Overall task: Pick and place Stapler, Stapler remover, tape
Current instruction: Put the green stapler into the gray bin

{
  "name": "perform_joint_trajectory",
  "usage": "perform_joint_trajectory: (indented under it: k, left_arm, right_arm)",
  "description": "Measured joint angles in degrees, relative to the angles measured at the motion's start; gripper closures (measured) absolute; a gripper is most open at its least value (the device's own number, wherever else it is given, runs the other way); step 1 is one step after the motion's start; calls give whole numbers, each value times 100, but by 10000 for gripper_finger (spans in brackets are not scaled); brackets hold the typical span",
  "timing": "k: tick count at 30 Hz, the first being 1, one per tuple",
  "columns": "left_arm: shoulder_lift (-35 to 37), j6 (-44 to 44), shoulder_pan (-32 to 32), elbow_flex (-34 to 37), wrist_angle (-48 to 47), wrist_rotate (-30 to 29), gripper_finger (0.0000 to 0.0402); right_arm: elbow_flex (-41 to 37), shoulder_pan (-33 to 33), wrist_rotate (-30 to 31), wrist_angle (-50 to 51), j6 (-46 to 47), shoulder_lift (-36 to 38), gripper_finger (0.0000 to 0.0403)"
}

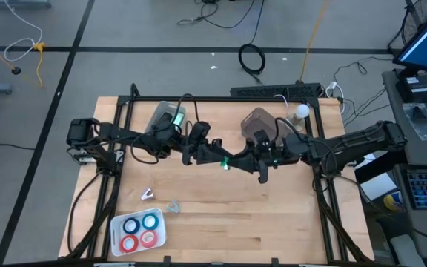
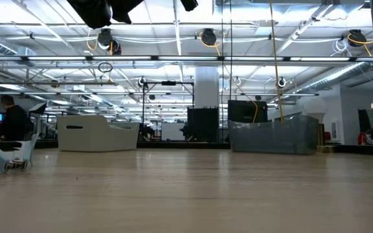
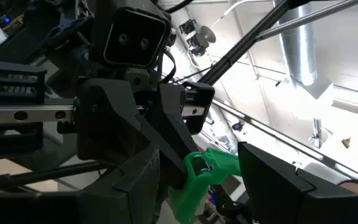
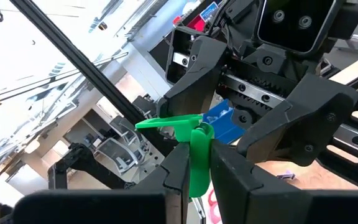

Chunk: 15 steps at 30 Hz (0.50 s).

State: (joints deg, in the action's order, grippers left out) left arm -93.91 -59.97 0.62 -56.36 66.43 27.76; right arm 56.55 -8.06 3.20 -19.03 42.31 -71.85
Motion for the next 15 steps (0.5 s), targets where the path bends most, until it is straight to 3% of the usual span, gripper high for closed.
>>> perform_joint_trajectory:
  k: [15]
  left_arm:
    - [20, 155, 84, -11, -177, -486, 188]
  right_arm:
    - [-9, 20, 764, -16, -295, 8, 358]
